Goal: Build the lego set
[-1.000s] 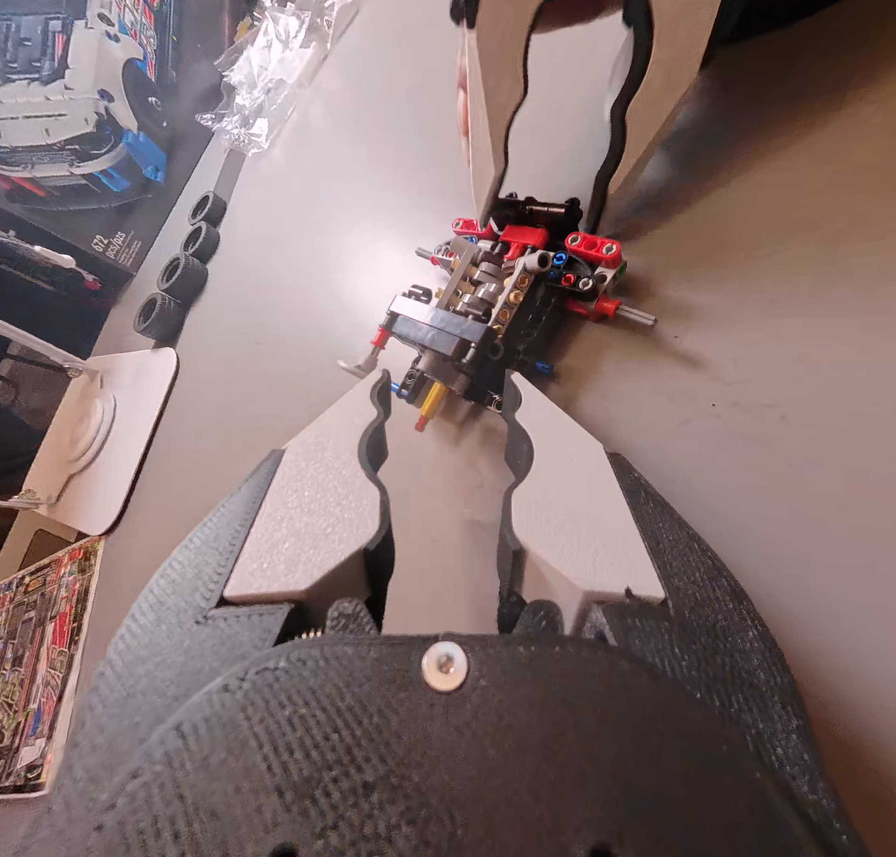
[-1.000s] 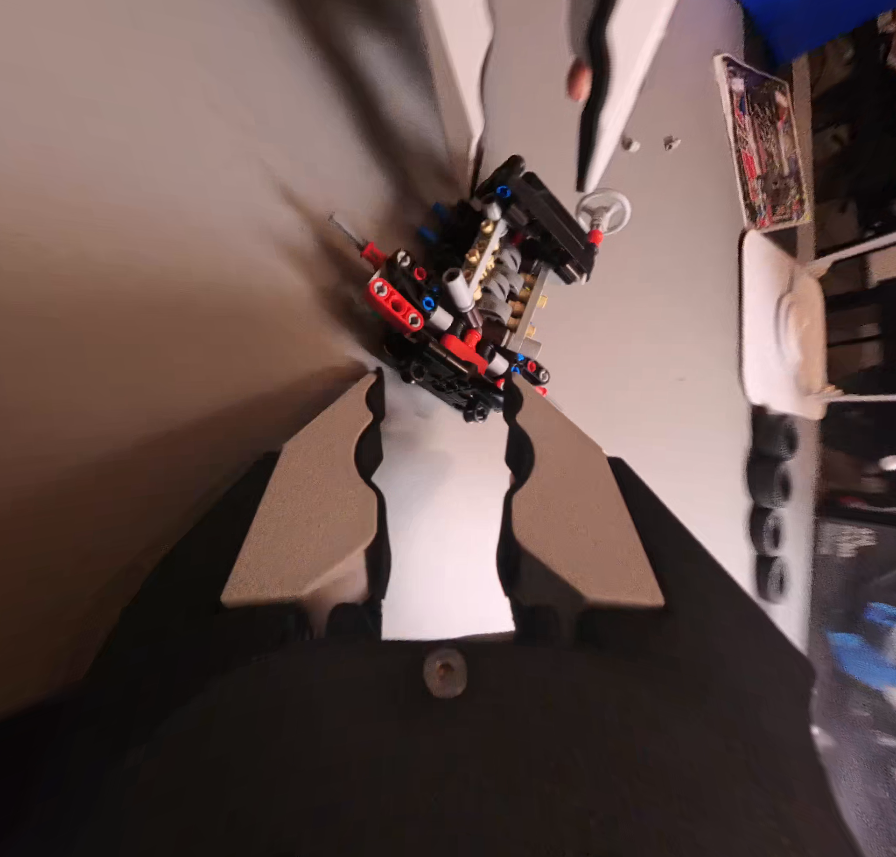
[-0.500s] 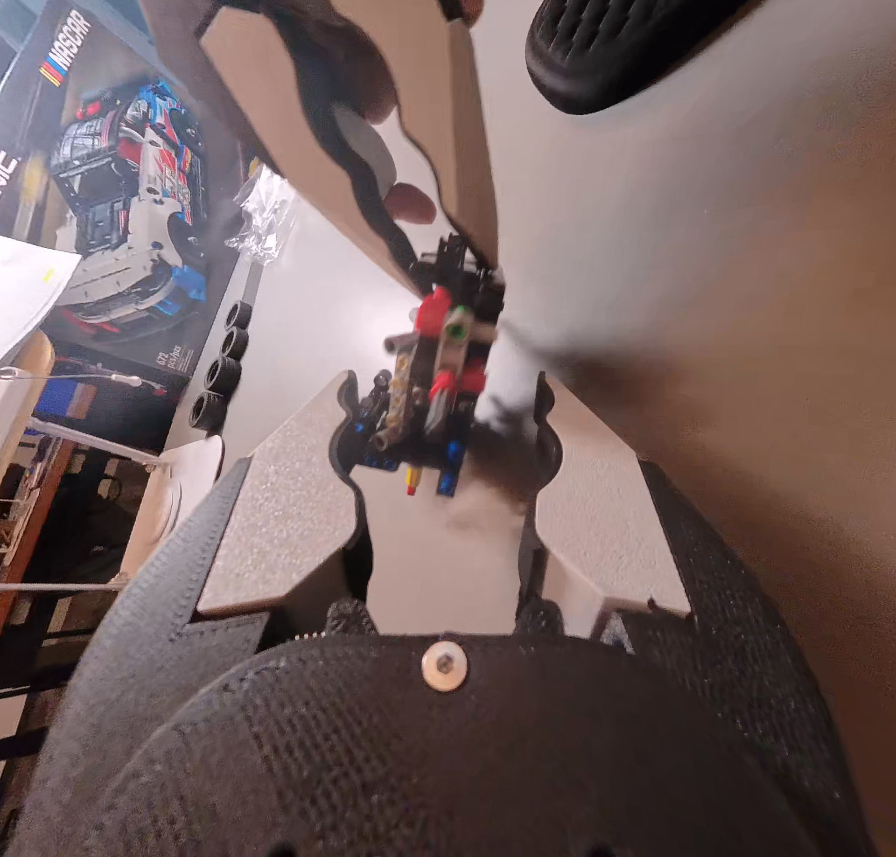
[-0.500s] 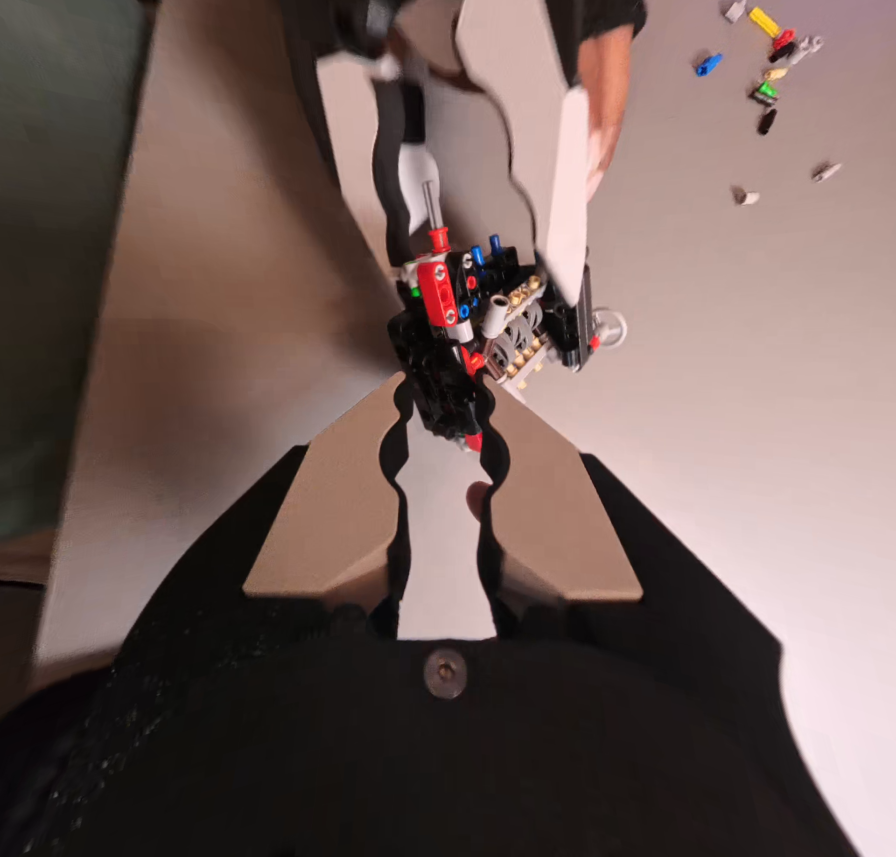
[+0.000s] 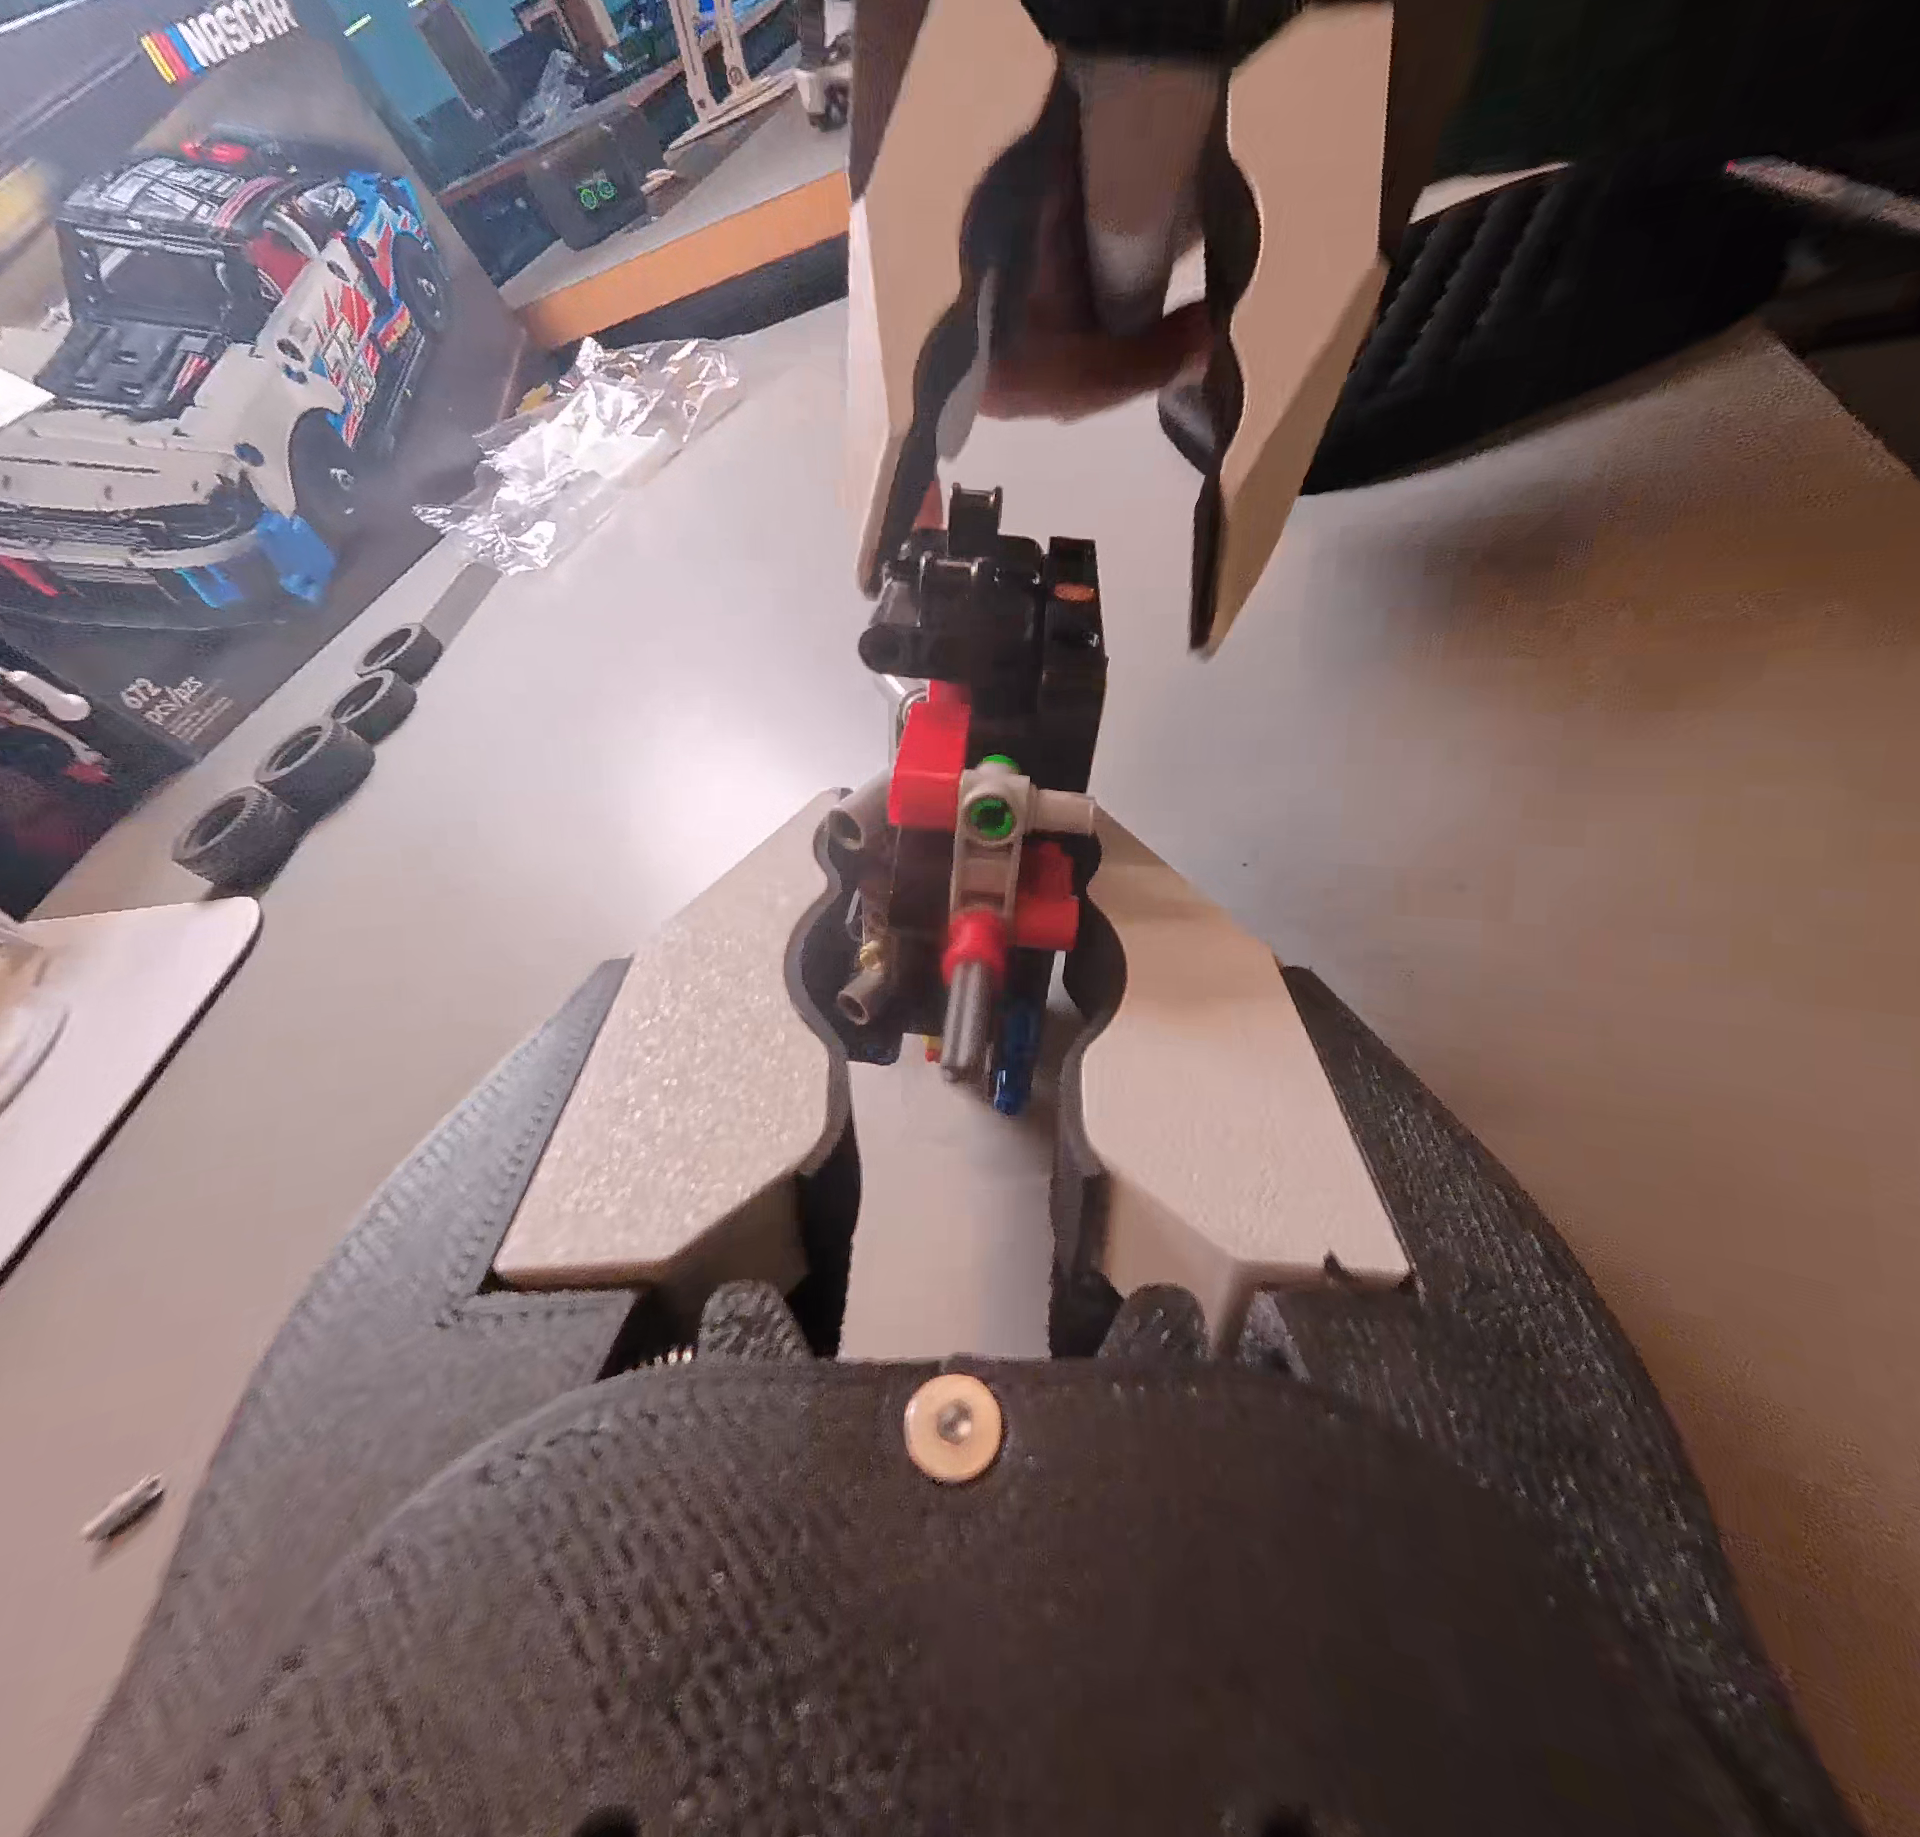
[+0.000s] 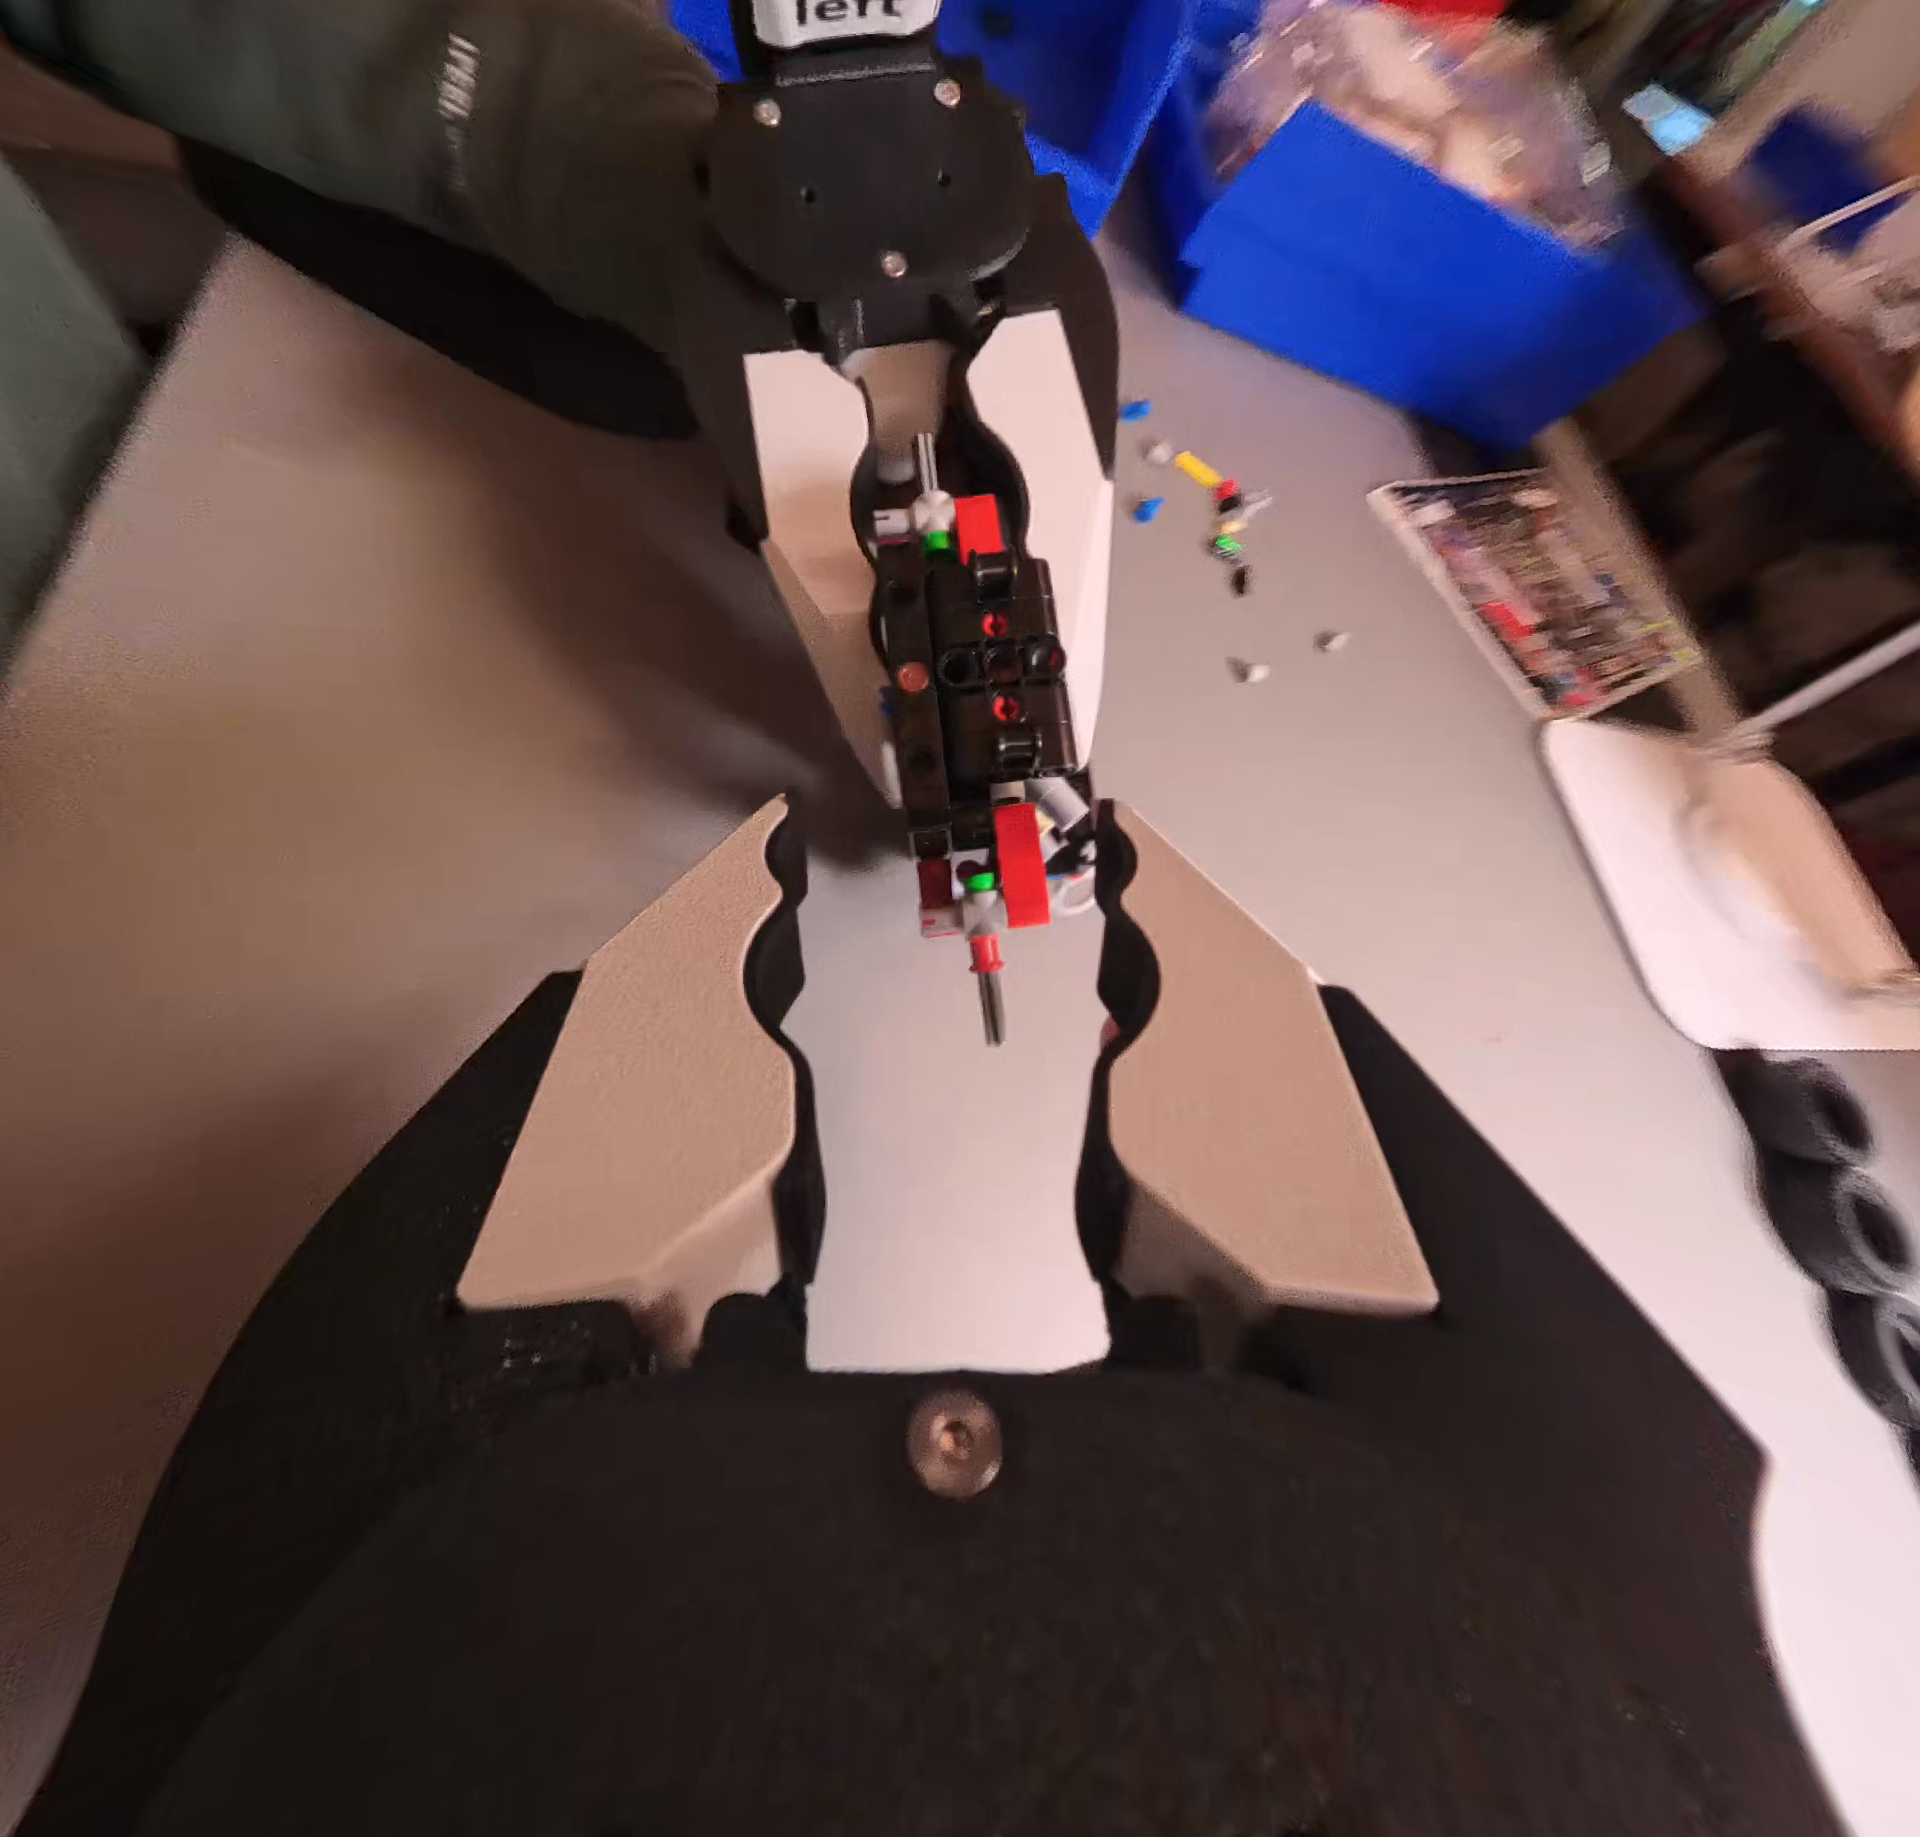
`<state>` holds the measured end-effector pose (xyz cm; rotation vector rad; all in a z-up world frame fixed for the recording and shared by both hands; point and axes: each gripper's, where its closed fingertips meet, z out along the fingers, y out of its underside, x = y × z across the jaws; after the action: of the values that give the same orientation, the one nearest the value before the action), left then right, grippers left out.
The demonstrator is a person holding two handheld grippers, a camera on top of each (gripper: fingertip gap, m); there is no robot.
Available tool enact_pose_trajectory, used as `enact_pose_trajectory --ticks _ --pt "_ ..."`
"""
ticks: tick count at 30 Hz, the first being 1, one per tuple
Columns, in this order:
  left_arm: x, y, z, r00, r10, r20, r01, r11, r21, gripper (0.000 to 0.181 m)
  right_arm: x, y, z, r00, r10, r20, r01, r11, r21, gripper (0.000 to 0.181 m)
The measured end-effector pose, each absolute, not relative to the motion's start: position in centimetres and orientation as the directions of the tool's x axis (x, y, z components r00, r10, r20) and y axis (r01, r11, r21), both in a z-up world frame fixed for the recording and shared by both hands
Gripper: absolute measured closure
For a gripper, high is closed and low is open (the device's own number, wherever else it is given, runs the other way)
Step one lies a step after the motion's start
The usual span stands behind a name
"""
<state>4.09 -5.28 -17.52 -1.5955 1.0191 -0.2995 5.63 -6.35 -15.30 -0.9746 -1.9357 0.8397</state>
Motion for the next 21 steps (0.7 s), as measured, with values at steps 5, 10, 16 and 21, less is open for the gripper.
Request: enact_pose_trajectory --ticks 5,10,16,21 --pt "5.2 -5.7 -17.1 0.556 -0.774 -0.305 -0.401 0.072 -0.913 0.145 4.6 -6.8 -14.6 -0.308 0.858 0.411 0.193 0.48 -0.856 0.143" --pt "5.3 -6.1 -17.0 0.546 -0.778 -0.311 -0.404 0.081 -0.911 0.142 4.8 -7.5 -14.4 -0.347 0.84 0.417 0.204 0.501 -0.841 0.148" --pt "5.0 -7.1 -14.8 0.56 -0.765 -0.317 -0.388 0.096 -0.917 0.127 4.7 -7.9 -14.7 -0.342 0.873 0.347 0.291 0.45 -0.844 0.148" --pt "5.1 -7.3 -14.6 0.567 -0.793 -0.223 -0.338 0.023 -0.941 0.144 4.4 -7.8 -14.3 -0.369 0.916 0.157 0.399 0.308 -0.864 0.149"
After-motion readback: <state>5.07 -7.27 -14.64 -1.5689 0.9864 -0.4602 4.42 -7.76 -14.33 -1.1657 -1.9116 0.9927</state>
